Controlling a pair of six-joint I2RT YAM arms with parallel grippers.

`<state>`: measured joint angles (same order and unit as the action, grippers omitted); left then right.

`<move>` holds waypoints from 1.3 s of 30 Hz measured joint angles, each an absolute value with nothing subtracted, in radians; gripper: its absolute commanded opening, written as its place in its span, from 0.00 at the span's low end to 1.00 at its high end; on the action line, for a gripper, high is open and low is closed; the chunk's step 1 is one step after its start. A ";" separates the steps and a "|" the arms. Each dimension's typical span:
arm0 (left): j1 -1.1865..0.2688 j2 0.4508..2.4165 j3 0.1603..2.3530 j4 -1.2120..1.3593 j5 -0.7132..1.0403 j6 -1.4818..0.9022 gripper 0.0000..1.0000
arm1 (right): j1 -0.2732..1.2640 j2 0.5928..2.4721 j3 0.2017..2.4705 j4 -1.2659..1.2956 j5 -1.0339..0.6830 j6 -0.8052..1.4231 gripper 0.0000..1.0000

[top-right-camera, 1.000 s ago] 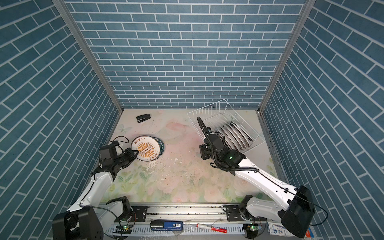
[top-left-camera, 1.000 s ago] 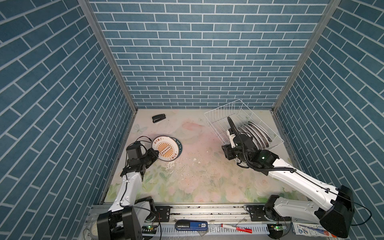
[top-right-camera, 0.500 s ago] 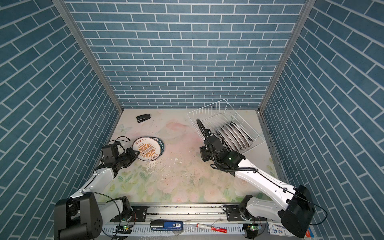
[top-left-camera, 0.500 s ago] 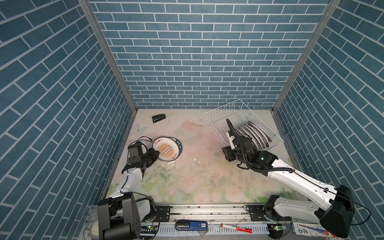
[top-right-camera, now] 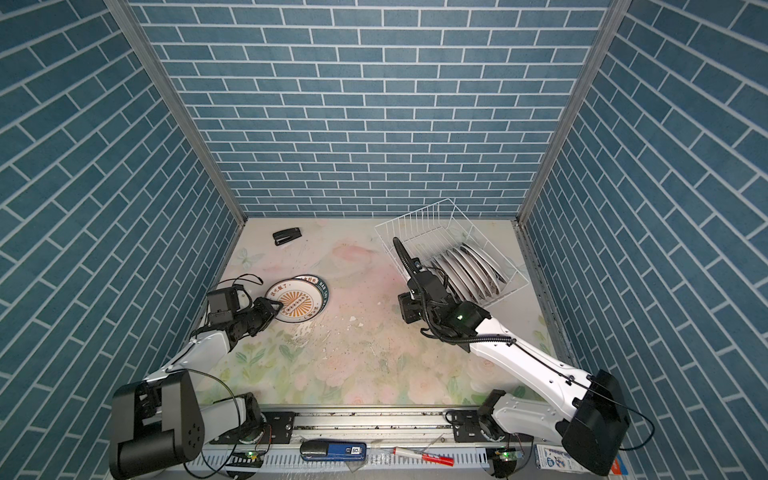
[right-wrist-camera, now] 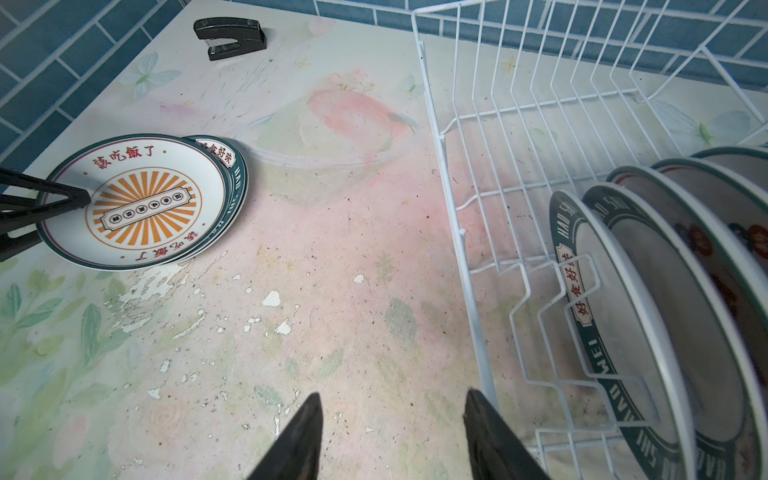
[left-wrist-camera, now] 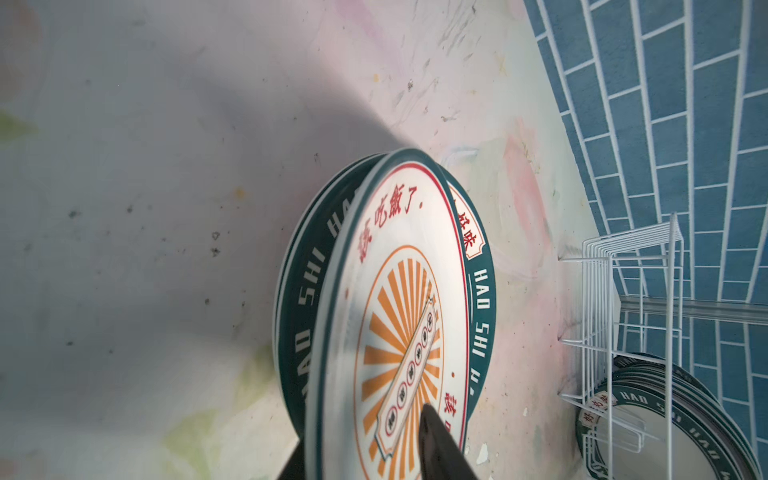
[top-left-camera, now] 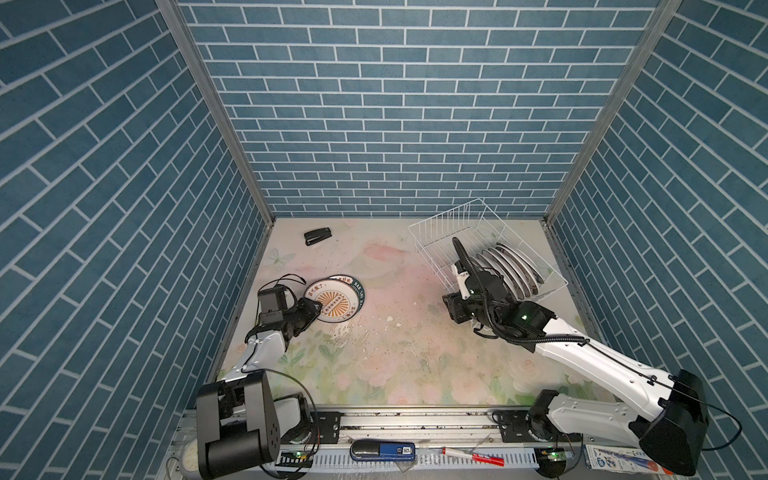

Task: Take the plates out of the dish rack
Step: 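Set the sunburst plate flat on the stack and open the left gripper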

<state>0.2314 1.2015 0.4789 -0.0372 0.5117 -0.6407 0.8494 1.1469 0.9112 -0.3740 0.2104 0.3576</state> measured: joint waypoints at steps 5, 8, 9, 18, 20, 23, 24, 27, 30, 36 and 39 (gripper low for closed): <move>0.231 1.206 0.508 -0.090 0.488 -0.616 0.48 | 0.849 1.148 0.911 -0.374 0.205 0.358 0.56; 0.231 1.206 0.530 -0.123 0.472 -0.599 0.49 | 0.850 1.148 0.911 -0.374 0.205 0.358 0.56; 0.231 1.206 0.538 -0.133 0.467 -0.593 0.51 | 0.850 1.148 0.911 -0.374 0.205 0.358 0.56; 0.231 1.261 0.562 -0.167 0.442 -0.562 0.55 | 0.850 1.147 0.911 -0.374 0.202 0.358 0.56; 0.230 1.282 0.565 -0.169 0.443 -0.559 0.55 | 0.850 1.147 0.911 -0.374 0.200 0.358 0.56; 0.225 1.301 0.572 -0.169 0.444 -0.556 0.56 | 0.850 1.147 0.911 -0.374 0.196 0.358 0.56; 0.222 1.304 0.574 -0.169 0.445 -0.554 0.56 | 0.850 1.147 0.911 -0.374 0.195 0.357 0.56; 0.205 1.307 0.586 -0.175 0.440 -0.547 0.57 | 0.850 1.147 0.910 -0.374 0.191 0.357 0.56; 0.184 1.314 0.604 -0.182 0.434 -0.541 0.58 | 0.850 1.147 0.903 -0.373 0.187 0.357 0.56; 0.163 1.344 0.626 -0.203 0.414 -0.531 0.64 | 0.850 1.139 0.884 -0.375 0.186 0.357 0.56; 0.161 1.341 0.626 -0.219 0.402 -0.525 0.67 | 0.850 1.129 0.882 -0.376 0.186 0.357 0.56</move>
<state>0.1612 1.3415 0.6262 -0.2188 0.4015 -0.5247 0.8501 1.1294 0.8822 -0.3756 0.1864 0.3573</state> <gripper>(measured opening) 0.654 0.557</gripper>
